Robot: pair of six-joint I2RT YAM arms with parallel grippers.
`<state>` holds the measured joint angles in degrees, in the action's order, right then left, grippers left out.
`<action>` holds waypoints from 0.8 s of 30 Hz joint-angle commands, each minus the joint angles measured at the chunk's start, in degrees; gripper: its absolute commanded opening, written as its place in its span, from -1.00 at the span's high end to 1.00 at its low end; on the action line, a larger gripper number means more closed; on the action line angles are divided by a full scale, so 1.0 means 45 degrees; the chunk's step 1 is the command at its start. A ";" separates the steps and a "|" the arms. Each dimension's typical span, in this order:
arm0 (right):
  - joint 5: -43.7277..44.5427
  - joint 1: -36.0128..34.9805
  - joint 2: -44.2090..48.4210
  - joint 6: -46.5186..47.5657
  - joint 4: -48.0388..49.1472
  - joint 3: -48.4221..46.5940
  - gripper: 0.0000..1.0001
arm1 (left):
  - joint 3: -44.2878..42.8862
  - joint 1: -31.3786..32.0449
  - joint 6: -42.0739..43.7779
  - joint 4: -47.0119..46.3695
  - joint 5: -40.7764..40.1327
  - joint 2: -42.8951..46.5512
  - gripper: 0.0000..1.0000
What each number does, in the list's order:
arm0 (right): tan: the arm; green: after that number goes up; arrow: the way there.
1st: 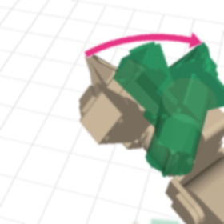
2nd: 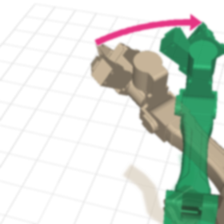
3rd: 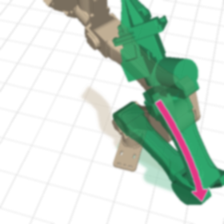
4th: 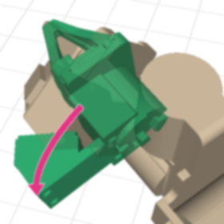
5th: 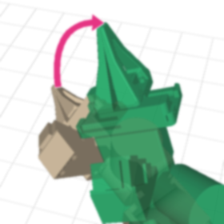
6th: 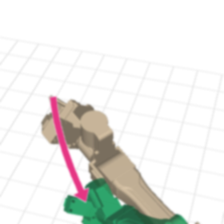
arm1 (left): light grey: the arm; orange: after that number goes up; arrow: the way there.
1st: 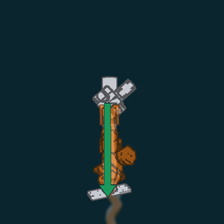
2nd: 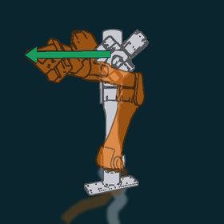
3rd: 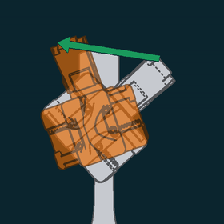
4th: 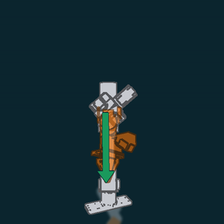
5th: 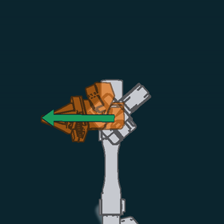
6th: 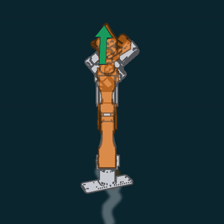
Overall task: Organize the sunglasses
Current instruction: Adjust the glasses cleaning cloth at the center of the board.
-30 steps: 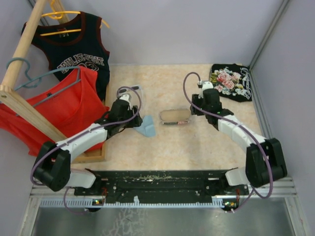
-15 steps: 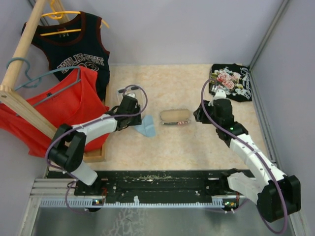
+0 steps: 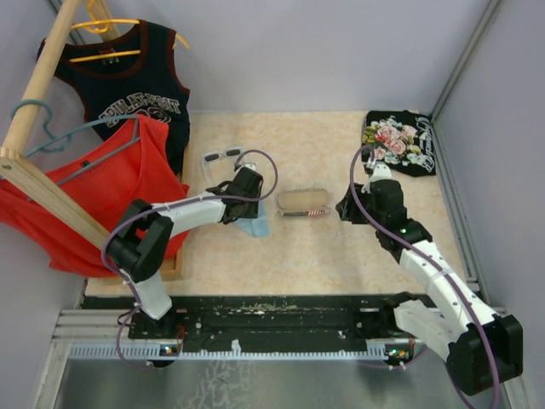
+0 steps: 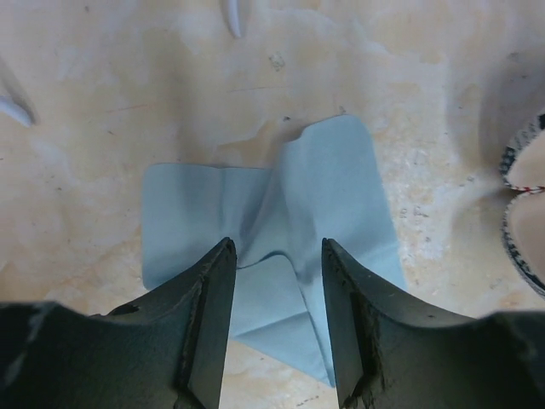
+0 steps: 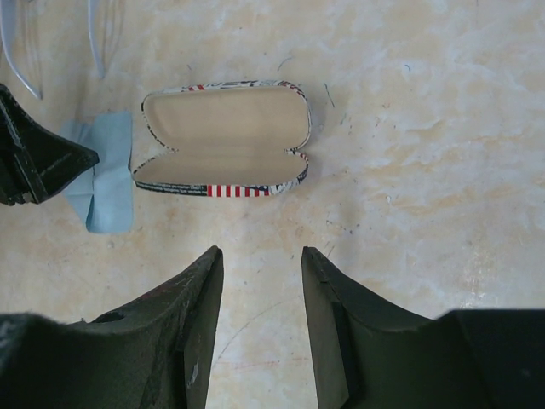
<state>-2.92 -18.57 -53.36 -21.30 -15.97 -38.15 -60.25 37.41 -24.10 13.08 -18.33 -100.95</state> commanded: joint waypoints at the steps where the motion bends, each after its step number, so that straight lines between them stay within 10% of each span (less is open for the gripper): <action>1: -0.0182 0.0045 0.0427 -0.0149 0.0268 0.0124 0.15 | -0.0462 -0.0013 0.0273 0.0662 -0.0929 -0.0438 0.01; 24: -0.0397 0.0044 0.0980 -0.0320 -0.0056 0.0370 0.17 | 0.0773 0.0066 0.0136 0.0434 -0.0656 0.0935 1.00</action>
<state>-4.51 -18.57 -51.16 -22.22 -16.71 -36.34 -58.43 37.52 -23.16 15.59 -22.41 -100.22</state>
